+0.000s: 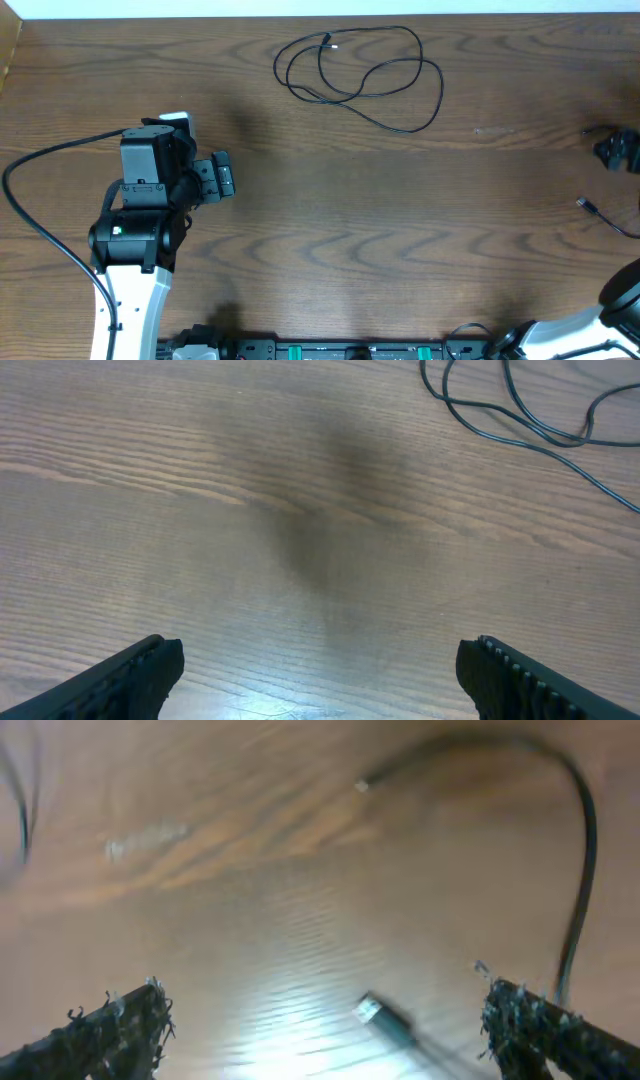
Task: Untangle cables
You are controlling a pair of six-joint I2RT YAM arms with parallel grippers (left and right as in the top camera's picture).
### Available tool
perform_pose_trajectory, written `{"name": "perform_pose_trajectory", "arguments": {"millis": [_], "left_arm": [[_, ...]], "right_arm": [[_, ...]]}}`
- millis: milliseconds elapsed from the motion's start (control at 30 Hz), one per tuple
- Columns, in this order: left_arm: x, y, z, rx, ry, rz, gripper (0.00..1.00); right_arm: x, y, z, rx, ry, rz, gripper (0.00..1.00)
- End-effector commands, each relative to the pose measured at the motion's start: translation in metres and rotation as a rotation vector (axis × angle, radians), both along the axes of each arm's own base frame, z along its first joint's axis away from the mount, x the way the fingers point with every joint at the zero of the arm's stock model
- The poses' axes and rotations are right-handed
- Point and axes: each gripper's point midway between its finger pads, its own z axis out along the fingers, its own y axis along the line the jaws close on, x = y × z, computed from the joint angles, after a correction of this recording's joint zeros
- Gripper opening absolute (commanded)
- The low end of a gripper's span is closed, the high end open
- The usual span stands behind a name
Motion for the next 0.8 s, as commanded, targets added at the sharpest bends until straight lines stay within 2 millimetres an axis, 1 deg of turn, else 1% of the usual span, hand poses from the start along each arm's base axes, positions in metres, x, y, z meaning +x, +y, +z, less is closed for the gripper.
{"name": "perform_pose_trajectory", "arguments": {"millis": [0,33,67,100,133,167,200,233,300,333,367,500,567,700,767], "left_arm": [[0.003,0.003,0.009,0.001,-0.026,0.018,0.92],[0.003,0.003,0.009,0.001,-0.026,0.018,0.92],[0.003,0.003,0.009,0.001,-0.026,0.018,0.92],[0.003,0.003,0.009,0.001,-0.026,0.018,0.92],[0.003,0.003,0.009,0.001,-0.026,0.018,0.93],[0.003,0.003,0.009,0.001,-0.026,0.018,0.92],[0.003,0.003,0.009,0.001,-0.026,0.018,0.92],[0.003,0.003,0.009,0.001,-0.026,0.018,0.92],[0.003,0.003,0.009,0.001,-0.026,0.018,0.92],[0.003,0.003,0.009,0.001,-0.026,0.018,0.92],[0.003,0.003,0.009,0.001,-0.026,0.018,0.92],[0.003,0.003,0.009,0.001,-0.026,0.018,0.92],[0.003,0.003,0.009,0.001,-0.026,0.018,0.92],[0.003,0.003,0.009,0.001,-0.026,0.018,0.92],[0.003,0.003,0.009,0.001,-0.026,0.018,0.92]], "right_arm": [[0.01,0.007,0.004,0.158,0.039,-0.37,0.99],[0.017,0.022,0.007,0.218,0.022,-0.343,0.99],[0.021,0.03,0.01,0.245,0.006,-0.312,0.99],[0.025,0.034,0.012,0.258,-0.008,-0.291,0.99],[0.025,0.035,0.011,0.254,-0.003,-0.291,0.97],[0.017,0.03,0.005,0.229,0.054,-0.371,0.93],[0.004,0.022,-0.003,0.2,0.127,-0.499,0.92],[-0.017,0.01,-0.012,0.136,0.221,-0.665,0.92],[-0.052,-0.009,-0.016,-0.004,0.331,-0.933,0.9],[-0.065,-0.015,-0.015,-0.063,0.359,-1.037,0.9],[-0.072,-0.018,-0.013,-0.101,0.367,-1.105,0.89],[-0.084,-0.022,-0.011,-0.162,0.357,-1.284,0.92],[-0.09,-0.028,-0.011,-0.198,0.342,-1.354,0.94],[-0.095,-0.044,-0.018,-0.278,0.297,-1.391,0.99],[-0.092,-0.05,-0.028,-0.302,0.28,-1.342,0.99]]}}
